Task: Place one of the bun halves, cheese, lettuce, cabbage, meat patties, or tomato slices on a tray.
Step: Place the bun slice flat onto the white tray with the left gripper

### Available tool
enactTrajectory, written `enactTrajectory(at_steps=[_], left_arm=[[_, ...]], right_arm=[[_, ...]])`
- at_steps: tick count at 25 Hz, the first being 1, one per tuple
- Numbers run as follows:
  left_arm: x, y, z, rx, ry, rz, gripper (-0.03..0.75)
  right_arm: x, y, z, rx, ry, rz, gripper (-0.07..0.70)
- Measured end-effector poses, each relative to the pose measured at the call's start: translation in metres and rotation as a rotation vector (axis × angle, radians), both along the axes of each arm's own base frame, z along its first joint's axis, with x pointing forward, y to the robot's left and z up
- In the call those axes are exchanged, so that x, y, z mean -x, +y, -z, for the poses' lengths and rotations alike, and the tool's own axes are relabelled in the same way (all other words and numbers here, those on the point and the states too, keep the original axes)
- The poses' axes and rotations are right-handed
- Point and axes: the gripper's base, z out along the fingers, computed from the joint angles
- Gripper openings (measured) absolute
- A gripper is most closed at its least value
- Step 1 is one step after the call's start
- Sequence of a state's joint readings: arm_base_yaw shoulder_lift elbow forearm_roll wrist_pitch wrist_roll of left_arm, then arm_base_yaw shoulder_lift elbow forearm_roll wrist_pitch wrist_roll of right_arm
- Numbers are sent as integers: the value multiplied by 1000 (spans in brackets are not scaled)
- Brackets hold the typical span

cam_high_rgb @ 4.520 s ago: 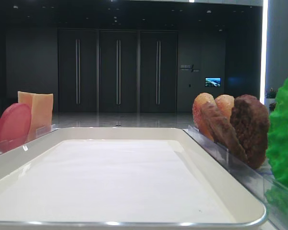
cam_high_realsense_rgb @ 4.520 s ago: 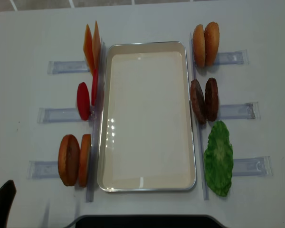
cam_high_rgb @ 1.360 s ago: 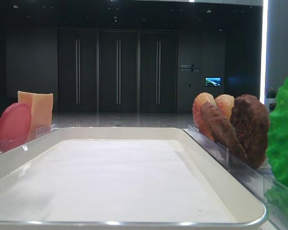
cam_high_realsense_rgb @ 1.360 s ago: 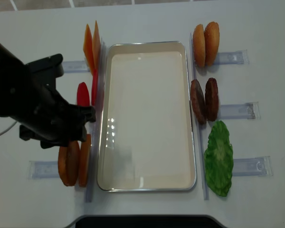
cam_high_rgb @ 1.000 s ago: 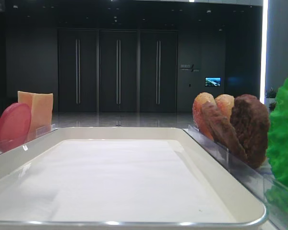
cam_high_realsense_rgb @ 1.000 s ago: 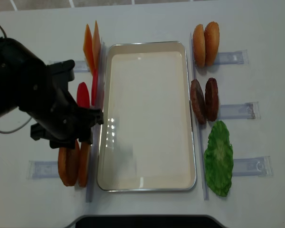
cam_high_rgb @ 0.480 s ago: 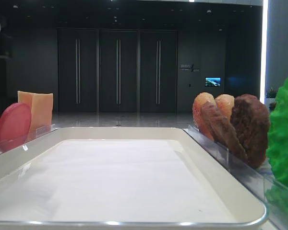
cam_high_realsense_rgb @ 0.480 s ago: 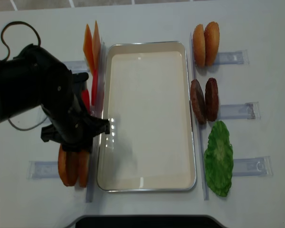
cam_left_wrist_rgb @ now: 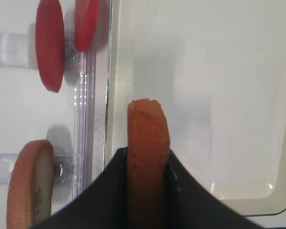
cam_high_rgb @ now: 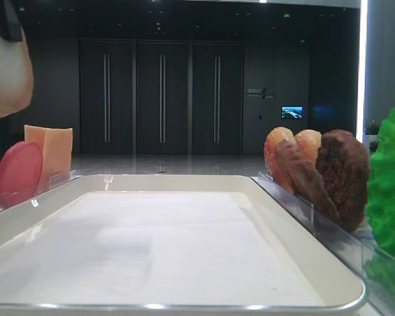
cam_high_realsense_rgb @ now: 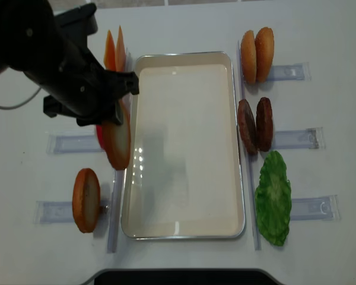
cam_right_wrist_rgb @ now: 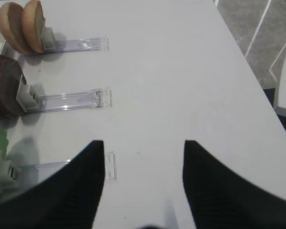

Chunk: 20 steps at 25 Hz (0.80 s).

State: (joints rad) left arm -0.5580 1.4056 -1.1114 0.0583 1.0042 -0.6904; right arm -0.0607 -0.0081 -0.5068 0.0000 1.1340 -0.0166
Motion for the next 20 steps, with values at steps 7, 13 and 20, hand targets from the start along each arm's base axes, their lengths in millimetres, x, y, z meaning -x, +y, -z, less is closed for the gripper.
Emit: enactTrajectory(at_steps=[7,13,20], left_arm=[[-23,-23,21,114,-42,36,138],[-47,-60,55,339,-45,125,138],[-60,-73,95,349,3,172,138]], right_arm=[[0,1,0,-10,-1,-7,358],[0,1,0,-11,-1,-8,358],[0,1,0,-11,-1,-8,358]])
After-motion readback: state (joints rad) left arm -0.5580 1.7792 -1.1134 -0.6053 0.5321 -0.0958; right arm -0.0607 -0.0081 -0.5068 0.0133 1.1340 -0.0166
